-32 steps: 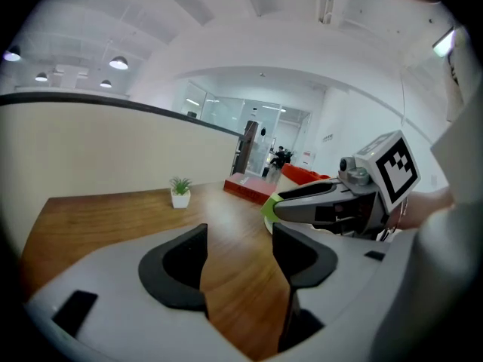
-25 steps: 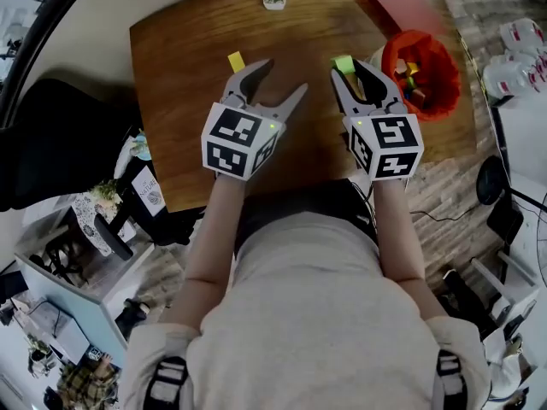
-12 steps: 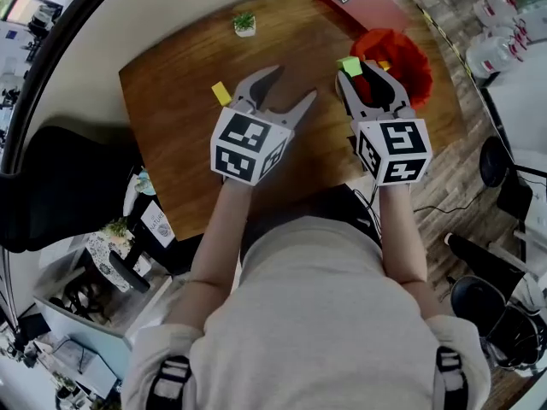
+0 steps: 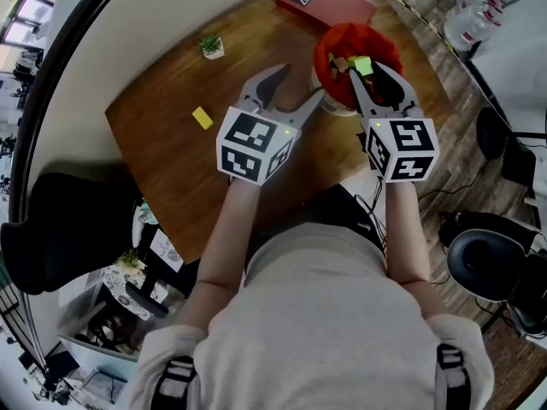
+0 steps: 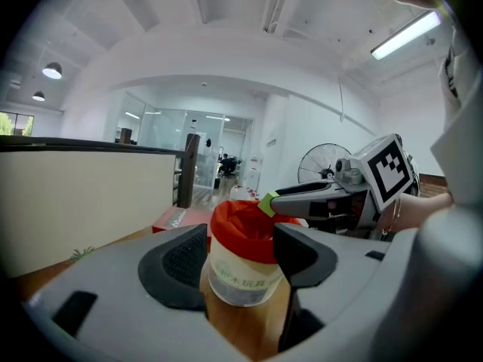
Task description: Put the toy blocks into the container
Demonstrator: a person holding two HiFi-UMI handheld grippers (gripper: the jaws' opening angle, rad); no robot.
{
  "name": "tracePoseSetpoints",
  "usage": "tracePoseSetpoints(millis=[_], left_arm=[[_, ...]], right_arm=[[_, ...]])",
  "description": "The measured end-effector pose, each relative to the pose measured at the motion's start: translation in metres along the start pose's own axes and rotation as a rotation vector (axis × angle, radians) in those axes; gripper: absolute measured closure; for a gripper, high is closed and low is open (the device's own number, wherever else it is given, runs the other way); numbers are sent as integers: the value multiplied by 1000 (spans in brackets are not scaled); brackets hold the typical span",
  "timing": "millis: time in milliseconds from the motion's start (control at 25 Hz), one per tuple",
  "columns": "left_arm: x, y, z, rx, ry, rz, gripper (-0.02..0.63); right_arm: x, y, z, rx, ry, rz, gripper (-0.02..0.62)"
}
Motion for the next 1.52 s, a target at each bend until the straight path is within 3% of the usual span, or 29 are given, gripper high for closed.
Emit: tracePoseSetpoints(millis=[360, 920, 1240, 1520], left_arm=[[-28, 3, -27, -24, -78, 25, 336], [-19, 0, -24, -16, -51, 32, 336], [-11, -2, -15, -7, -24, 26, 336], [5, -6, -5, 7, 30, 19, 336]], right_arm=[[17, -10, -29, -22, -71, 11, 445], [18, -1, -28, -9, -101, -50, 436], [13, 2, -18, -5, -67, -52, 431], [3, 9, 11, 16, 24, -65, 431]])
Point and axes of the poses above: the fingertips, and each gripper's own axes: x backward along the fingers, z to its left, y out of its top, the point moved 5 cm from there along x, backward along the fingers, and after that the axes turned 4 degrees about -z, right-handed, at the moved point
